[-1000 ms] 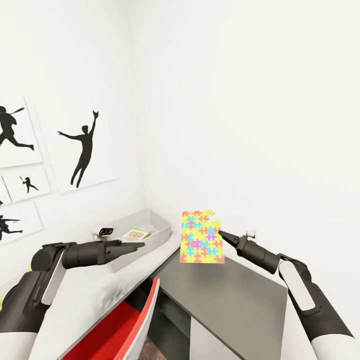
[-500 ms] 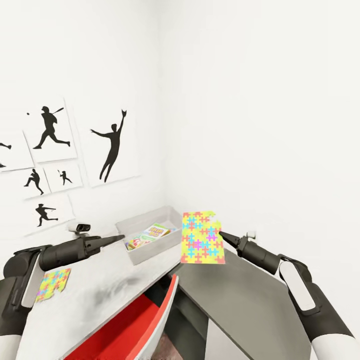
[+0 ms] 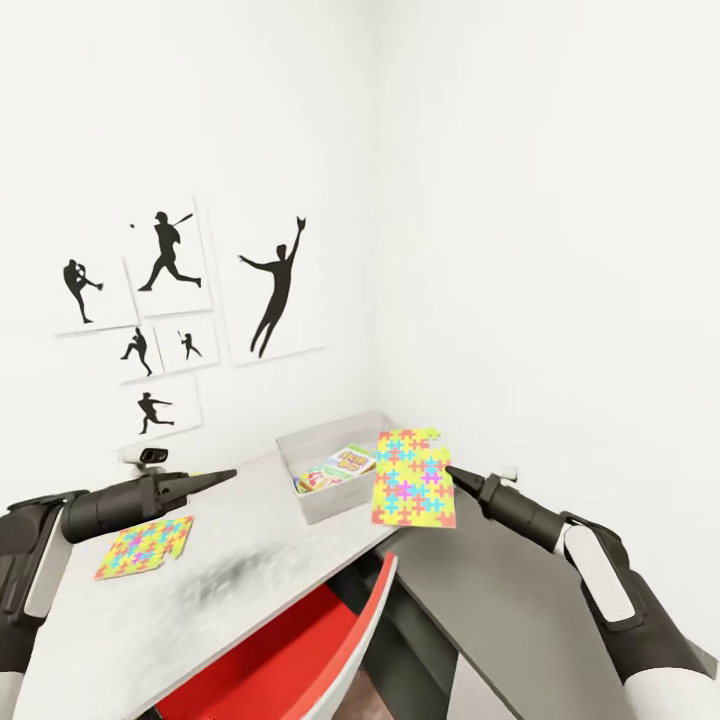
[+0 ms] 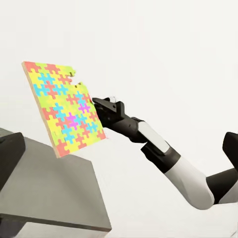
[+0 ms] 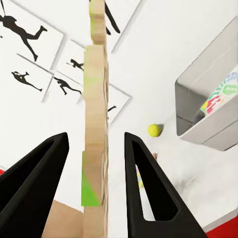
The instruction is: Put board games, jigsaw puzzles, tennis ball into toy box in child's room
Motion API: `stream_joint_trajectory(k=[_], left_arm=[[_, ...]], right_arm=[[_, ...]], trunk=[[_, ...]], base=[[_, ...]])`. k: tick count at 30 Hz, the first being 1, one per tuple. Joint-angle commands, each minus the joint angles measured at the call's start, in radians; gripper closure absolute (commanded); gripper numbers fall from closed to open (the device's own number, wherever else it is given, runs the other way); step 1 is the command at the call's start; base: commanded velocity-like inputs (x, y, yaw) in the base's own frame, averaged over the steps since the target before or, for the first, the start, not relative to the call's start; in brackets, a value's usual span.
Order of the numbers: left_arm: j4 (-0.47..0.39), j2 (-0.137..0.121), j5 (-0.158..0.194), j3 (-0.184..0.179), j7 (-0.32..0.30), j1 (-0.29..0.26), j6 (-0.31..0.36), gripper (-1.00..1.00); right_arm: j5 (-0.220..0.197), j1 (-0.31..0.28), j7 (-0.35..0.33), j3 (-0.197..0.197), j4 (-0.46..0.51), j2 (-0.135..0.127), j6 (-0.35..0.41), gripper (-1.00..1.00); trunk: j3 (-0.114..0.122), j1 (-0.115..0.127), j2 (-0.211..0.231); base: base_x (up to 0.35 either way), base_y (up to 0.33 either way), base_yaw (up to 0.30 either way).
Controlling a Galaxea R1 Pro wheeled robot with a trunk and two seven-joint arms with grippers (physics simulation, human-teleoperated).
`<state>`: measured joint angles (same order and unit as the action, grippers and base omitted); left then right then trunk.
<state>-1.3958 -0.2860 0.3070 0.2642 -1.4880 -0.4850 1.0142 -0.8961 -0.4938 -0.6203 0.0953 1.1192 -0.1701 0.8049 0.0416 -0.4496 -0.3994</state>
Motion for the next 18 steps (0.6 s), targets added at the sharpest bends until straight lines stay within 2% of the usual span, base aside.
stream_joint_trajectory(k=[1,8,13,18], left_arm=[[0.001,0.0,0.0,0.0,-0.004,0.0,0.011,-1.0],[0.001,0.001,-0.002,0.0,-0.004,0.006,0.011,-1.0],[0.001,0.001,-0.002,0.0,-0.003,0.006,0.009,-1.0],[0.001,0.001,-0.002,0.0,-0.004,0.006,0.009,-1.0]], right_arm=[[-0.005,0.0,0.008,0.002,0.0,0.001,0.006,1.0],[-0.006,0.0,0.02,0.015,0.003,0.001,0.004,1.0],[-0.005,0.001,0.019,0.084,0.011,0.001,0.003,1.0],[-0.005,0.001,0.016,0.105,0.011,-0.001,0.007,1.0]], trunk=[[-0.001,0.0,-0.001],[-0.005,0.0,-0.001],[-0.008,0.0,-0.001],[-0.012,0.0,-0.001]], base=[[0.048,0.019,0.283],[0.012,0.005,0.281],[0.001,0.0,0.28],[0.0,0.0,0.276]])
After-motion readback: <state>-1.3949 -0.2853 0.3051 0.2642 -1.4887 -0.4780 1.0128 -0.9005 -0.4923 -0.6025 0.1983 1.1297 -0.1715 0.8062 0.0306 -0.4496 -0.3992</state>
